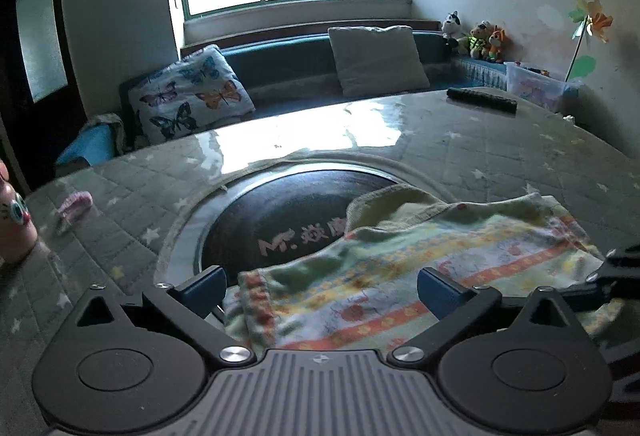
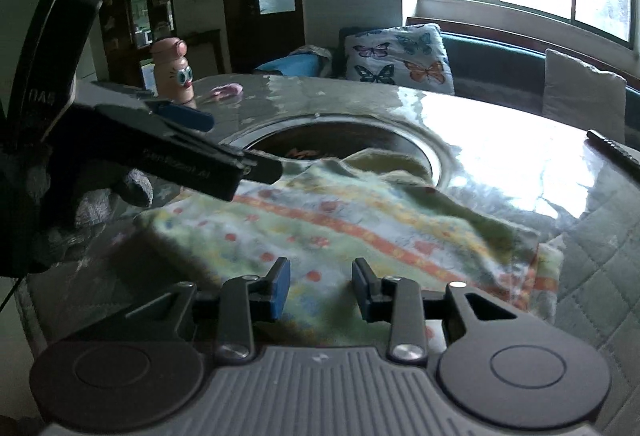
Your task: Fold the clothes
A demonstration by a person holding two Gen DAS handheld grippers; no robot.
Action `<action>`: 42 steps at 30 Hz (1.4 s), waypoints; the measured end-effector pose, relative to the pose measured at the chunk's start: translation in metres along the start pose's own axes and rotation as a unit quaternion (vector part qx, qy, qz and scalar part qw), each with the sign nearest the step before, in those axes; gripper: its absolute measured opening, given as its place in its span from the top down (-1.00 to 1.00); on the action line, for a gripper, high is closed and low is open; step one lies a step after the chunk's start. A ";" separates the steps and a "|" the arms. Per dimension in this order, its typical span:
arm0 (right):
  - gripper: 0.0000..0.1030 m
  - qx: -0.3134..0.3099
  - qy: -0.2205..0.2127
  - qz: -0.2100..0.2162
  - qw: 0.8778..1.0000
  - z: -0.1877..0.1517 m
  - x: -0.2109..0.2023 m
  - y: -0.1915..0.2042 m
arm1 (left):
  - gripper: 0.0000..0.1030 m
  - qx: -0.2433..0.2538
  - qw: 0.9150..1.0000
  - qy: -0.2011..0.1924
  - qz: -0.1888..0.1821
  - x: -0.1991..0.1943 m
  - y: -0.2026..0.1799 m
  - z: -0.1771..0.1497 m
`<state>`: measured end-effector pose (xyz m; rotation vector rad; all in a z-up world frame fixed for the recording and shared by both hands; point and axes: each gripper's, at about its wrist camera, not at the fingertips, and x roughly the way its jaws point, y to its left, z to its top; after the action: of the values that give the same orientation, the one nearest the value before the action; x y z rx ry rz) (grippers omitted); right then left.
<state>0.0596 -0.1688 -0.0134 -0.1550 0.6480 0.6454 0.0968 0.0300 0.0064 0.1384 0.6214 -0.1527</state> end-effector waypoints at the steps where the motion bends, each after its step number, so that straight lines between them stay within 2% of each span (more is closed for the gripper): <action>1: 0.34 -0.001 0.001 0.000 1.000 -0.002 0.000 0.001 | -1.00 -0.004 1.000 0.002 -0.001 -0.001 0.000 -0.001; 4: 0.31 -0.004 -0.001 -0.002 1.000 -0.004 -0.004 0.004 | -1.00 -0.014 1.000 0.008 -0.002 -0.003 0.002 -0.003; 8: 0.13 0.006 -0.008 -0.003 1.000 -0.005 -0.007 0.002 | -1.00 -0.022 1.000 0.016 0.005 -0.004 0.000 -0.006; 12: 0.09 0.013 -0.006 -0.005 1.000 -0.009 -0.006 0.002 | -1.00 -0.024 0.999 0.031 0.014 -0.002 -0.003 -0.010; 13: 0.03 0.015 -0.008 -0.004 1.000 -0.009 -0.007 0.002 | -1.00 -0.025 0.999 0.032 0.015 -0.003 -0.003 -0.011; 16: -0.06 0.020 -0.010 -0.003 1.000 -0.009 -0.009 0.001 | -1.00 -0.031 0.999 0.032 0.014 -0.006 -0.001 -0.012; 21: -0.10 0.025 -0.010 -0.005 1.000 -0.012 -0.009 0.001 | -1.00 -0.045 0.998 0.034 0.012 -0.011 0.002 -0.014; 26: -0.30 0.023 -0.010 -0.005 1.000 -0.015 -0.009 0.004 | -1.00 -0.051 0.998 0.033 0.012 -0.016 0.005 -0.016; 33: -0.31 0.016 -0.009 -0.013 1.000 -0.015 -0.010 0.010 | -1.00 -0.075 0.997 0.029 0.007 -0.025 0.019 -0.019; 35: -0.37 0.017 -0.008 -0.015 1.000 -0.014 -0.011 0.010 | -1.00 -0.085 0.996 0.027 0.004 -0.027 0.024 -0.020; 42: -0.37 0.018 -0.013 -0.015 1.000 -0.012 -0.015 0.013 | -1.00 -0.098 0.994 0.032 0.024 -0.031 0.037 -0.029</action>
<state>0.0369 -0.1702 -0.0133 -0.1222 0.6307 0.6058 0.0622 0.0742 0.0042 -0.0322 0.6935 -0.0411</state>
